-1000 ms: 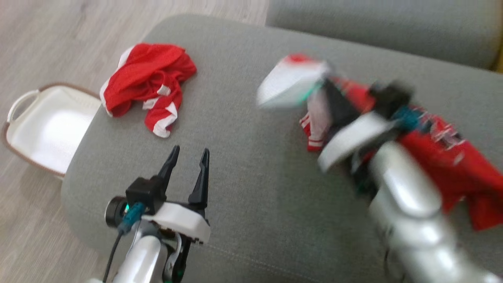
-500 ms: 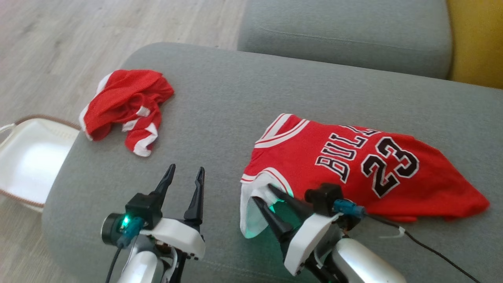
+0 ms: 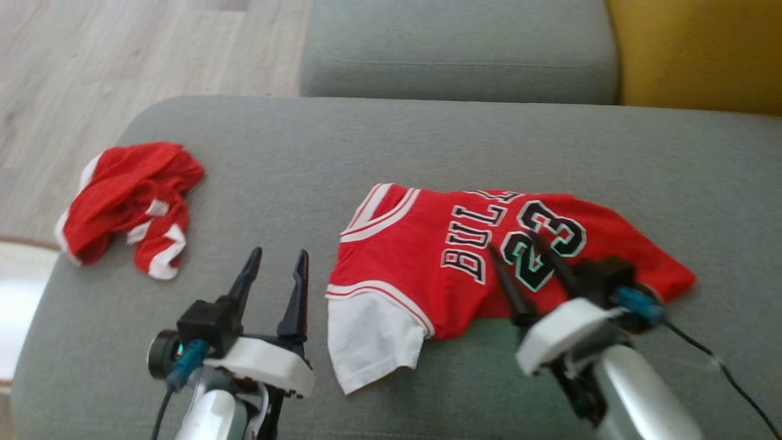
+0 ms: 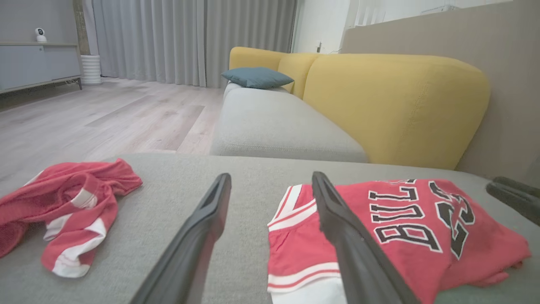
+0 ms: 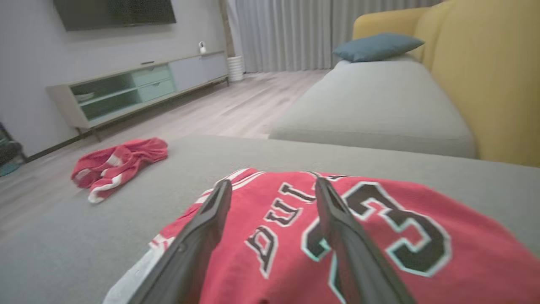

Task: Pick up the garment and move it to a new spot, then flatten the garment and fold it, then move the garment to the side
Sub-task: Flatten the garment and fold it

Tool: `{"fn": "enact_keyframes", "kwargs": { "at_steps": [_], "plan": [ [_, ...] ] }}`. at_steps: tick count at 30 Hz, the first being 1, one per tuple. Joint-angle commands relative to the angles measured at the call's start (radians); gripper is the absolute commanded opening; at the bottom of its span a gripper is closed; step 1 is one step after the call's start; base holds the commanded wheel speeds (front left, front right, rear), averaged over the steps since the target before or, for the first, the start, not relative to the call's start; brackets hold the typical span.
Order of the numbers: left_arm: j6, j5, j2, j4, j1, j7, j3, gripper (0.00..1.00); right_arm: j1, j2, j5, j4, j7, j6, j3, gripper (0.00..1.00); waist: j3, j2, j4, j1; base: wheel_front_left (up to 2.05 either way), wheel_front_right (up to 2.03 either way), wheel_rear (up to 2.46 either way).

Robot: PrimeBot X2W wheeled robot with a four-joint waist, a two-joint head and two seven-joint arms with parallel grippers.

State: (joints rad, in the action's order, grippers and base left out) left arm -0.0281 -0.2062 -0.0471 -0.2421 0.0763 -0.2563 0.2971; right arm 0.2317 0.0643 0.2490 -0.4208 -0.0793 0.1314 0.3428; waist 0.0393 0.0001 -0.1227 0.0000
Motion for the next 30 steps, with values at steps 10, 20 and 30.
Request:
{"fn": "enact_keyframes", "kwargs": {
  "at_steps": [10, 20, 30],
  "plan": [
    [-0.022, -0.029, -0.003, 0.095, 0.035, -0.006, -0.02, 1.0, -0.165, -0.014, -0.029, 0.214, -0.033, -0.001, -0.184, 1.0, -0.005, -0.0001, 0.068, 0.0, 0.0, 0.0, 0.0],
    [-0.013, -0.034, -0.003, 0.078, 0.058, -0.006, 0.01, 1.0, -0.032, -0.014, -0.053, 0.228, 0.046, -0.001, -0.263, 1.0, -0.067, -0.0001, 0.018, 0.0, 0.0, 0.0, 0.0],
    [-0.007, -0.051, -0.003, 0.073, 0.124, -0.006, 0.038, 1.0, 0.334, 0.095, 0.047, -0.08, 0.377, -0.001, -0.253, 1.0, -0.191, -0.0001, -0.113, 0.0, 0.0, 0.0, 0.0]
  ]
}}
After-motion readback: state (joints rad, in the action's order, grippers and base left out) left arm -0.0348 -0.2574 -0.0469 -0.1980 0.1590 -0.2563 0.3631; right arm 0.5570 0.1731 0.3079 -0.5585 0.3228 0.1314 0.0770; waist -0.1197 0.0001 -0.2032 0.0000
